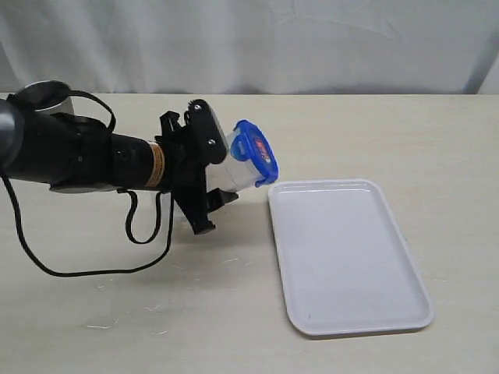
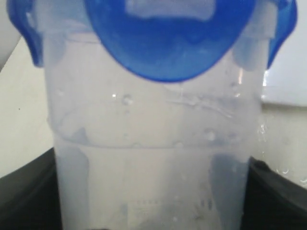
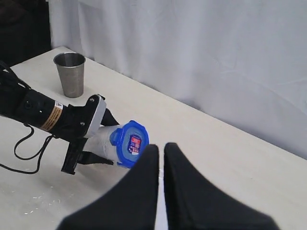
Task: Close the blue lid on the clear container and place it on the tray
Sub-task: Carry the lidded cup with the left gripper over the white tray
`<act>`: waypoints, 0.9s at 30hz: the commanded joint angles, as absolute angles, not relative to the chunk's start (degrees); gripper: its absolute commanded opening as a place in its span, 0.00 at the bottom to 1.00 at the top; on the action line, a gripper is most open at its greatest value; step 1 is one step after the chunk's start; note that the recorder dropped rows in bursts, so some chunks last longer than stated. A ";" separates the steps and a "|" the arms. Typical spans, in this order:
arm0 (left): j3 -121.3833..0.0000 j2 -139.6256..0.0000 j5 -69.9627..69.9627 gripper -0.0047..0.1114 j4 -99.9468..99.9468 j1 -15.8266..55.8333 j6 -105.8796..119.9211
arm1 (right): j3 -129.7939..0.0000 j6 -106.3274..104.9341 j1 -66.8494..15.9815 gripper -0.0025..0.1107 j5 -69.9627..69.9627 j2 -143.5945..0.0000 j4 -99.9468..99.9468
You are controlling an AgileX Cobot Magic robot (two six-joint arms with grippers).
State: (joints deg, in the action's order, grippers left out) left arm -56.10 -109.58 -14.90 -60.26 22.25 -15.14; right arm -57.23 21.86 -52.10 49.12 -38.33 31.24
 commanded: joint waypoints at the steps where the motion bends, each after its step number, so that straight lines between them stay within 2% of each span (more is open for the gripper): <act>1: -58.58 -108.85 -6.97 0.04 -61.21 27.04 -7.09 | -53.52 22.27 -51.85 0.06 48.24 -34.00 32.38; 9: -65.73 -109.01 10.03 0.04 -65.80 34.26 -1.27 | -51.49 22.27 -51.85 0.06 48.24 -30.10 32.38; 20: -69.48 -114.19 30.10 0.04 -96.76 44.06 -1.27 | -51.00 22.27 -51.85 0.06 47.79 -29.91 32.38; 27: -69.48 -116.44 33.62 0.04 -99.95 47.54 1.25 | -51.00 22.27 -51.85 0.06 47.79 -29.91 32.38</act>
